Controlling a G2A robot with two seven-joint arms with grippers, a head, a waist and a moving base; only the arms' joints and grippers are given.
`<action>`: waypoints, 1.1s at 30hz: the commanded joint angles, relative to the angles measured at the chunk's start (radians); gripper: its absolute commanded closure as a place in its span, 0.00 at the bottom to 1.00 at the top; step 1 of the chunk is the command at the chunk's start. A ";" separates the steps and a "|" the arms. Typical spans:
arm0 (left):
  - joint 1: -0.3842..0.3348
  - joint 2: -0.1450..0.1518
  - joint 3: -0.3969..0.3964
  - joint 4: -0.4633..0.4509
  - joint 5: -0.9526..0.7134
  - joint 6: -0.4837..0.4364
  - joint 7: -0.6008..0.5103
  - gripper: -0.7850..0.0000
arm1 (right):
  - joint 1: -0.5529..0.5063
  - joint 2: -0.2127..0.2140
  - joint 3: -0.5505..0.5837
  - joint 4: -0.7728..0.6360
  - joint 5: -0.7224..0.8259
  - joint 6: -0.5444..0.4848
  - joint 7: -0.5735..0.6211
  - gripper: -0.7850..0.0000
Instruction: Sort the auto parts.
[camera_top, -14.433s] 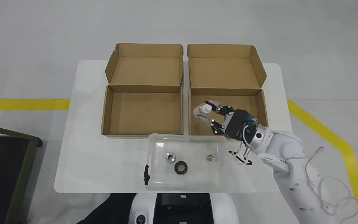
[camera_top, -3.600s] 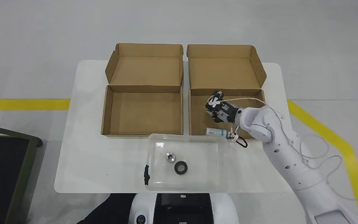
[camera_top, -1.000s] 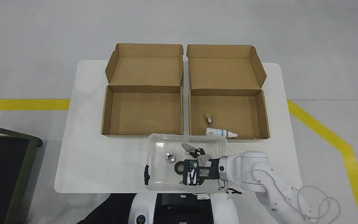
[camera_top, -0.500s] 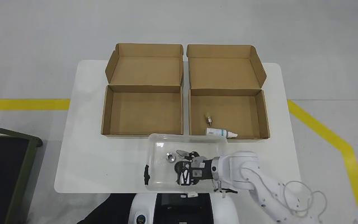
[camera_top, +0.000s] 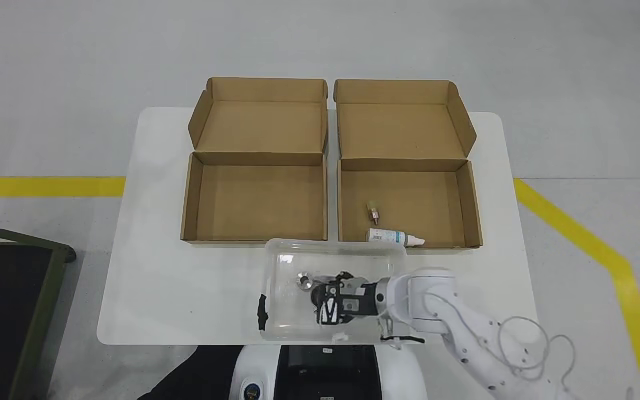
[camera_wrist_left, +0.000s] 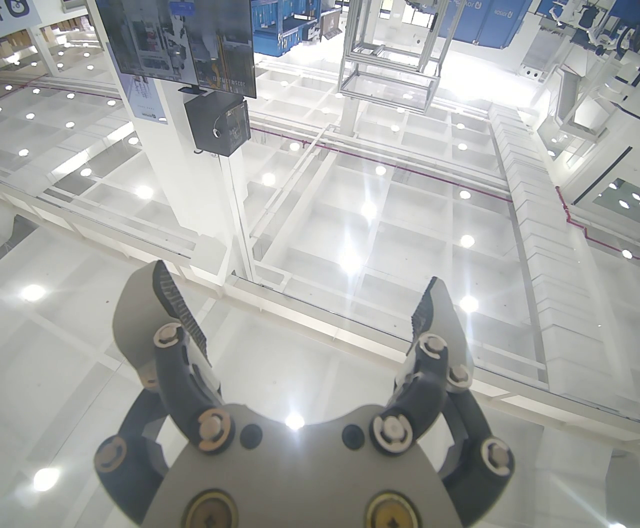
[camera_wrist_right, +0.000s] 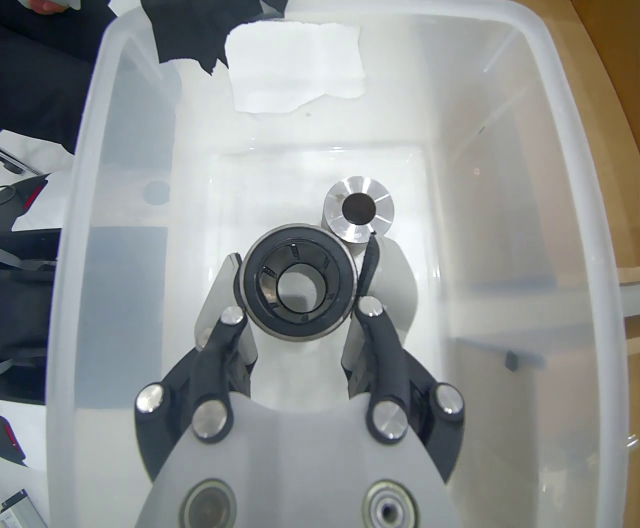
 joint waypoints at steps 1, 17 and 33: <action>0.000 0.000 0.000 0.000 0.000 0.000 0.000 0.00 | -0.001 -0.001 -0.002 0.004 0.004 0.004 -0.006 0.52; 0.000 0.000 0.000 0.000 0.000 0.000 0.000 0.00 | -0.024 0.016 0.073 -0.057 0.060 -0.015 -0.018 1.00; 0.000 0.000 0.000 0.000 0.000 0.000 0.000 0.00 | -0.043 0.036 0.188 -0.161 0.238 -0.043 -0.075 1.00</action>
